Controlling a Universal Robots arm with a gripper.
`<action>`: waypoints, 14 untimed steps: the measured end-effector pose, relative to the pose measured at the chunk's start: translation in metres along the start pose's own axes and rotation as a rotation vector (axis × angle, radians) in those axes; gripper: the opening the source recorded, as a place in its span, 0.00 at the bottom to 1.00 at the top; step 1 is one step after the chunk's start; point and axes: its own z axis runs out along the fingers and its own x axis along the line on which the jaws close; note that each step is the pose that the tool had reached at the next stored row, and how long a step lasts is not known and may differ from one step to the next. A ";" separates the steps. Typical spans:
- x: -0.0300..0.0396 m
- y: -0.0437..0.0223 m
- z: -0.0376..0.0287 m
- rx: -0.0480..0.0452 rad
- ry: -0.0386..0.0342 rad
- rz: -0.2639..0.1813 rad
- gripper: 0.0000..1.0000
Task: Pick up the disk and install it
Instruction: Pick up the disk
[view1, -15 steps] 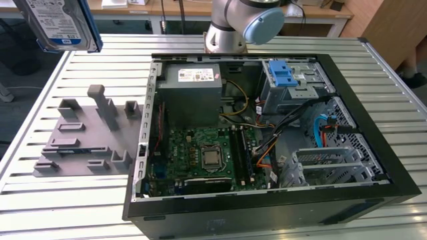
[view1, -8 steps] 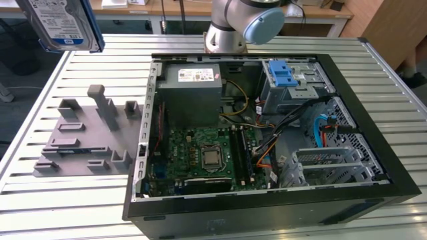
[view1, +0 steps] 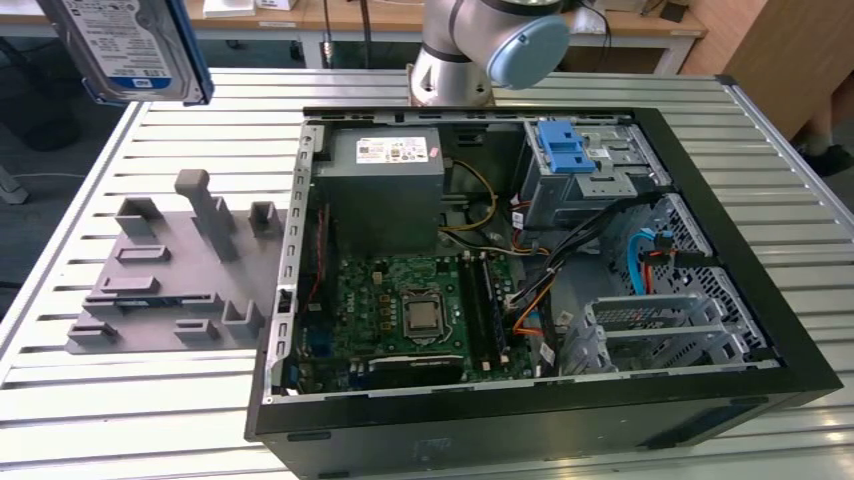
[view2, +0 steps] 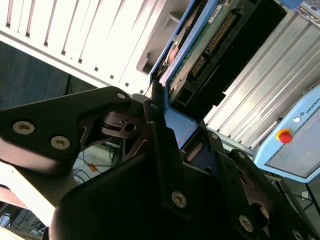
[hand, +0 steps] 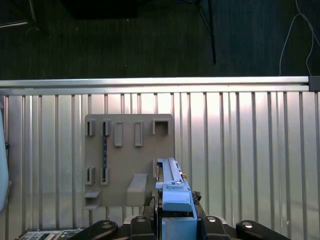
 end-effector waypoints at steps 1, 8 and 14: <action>0.0000 -0.0005 0.0000 0.0000 0.0000 0.000 0.36; -0.0001 -0.0043 -0.0001 0.0000 0.0000 0.000 0.36; -0.0002 -0.0075 -0.0001 0.0000 0.0000 0.000 0.36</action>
